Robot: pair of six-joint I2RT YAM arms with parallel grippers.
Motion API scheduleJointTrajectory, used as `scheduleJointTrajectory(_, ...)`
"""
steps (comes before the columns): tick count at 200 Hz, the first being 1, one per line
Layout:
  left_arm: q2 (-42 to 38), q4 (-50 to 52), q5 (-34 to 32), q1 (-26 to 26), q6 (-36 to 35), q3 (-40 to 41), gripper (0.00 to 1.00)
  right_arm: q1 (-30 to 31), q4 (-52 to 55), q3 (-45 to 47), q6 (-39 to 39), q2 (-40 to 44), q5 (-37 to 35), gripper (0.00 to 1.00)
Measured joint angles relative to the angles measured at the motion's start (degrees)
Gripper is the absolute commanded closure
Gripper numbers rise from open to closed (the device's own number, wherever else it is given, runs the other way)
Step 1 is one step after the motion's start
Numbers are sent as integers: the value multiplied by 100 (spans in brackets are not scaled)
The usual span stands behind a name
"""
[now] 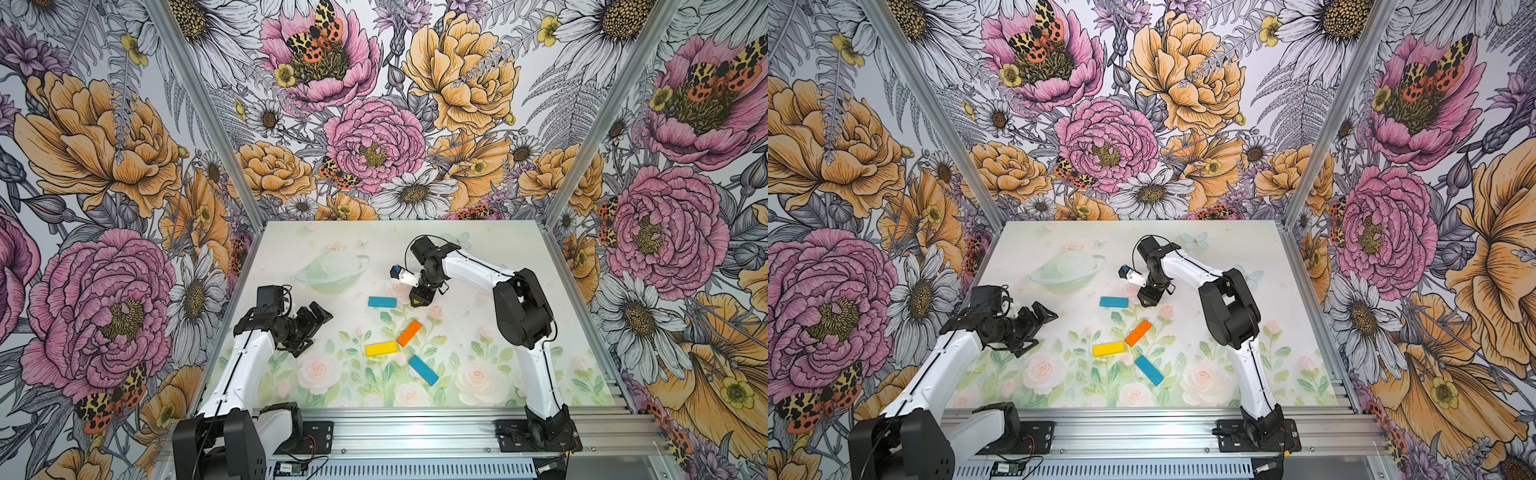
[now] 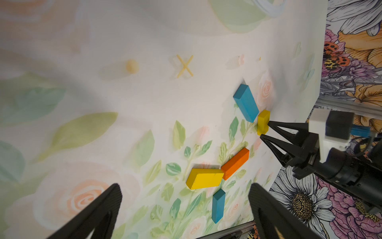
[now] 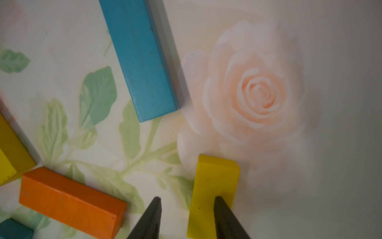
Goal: Assemble the number 7 with building blocks
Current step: Pick up the building block from the center of the board.
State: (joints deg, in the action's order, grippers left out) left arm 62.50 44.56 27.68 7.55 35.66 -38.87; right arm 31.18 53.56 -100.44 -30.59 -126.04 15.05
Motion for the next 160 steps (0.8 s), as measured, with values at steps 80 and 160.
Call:
scheduleJointTrajectory(80,2,-2,0,0,0,0,1,-4,2,-46,105,-2,-76,48)
scheduleJointTrajectory(160,2,-2,0,2,0,0,1,-50,-7,-205,122,-22,-133,45)
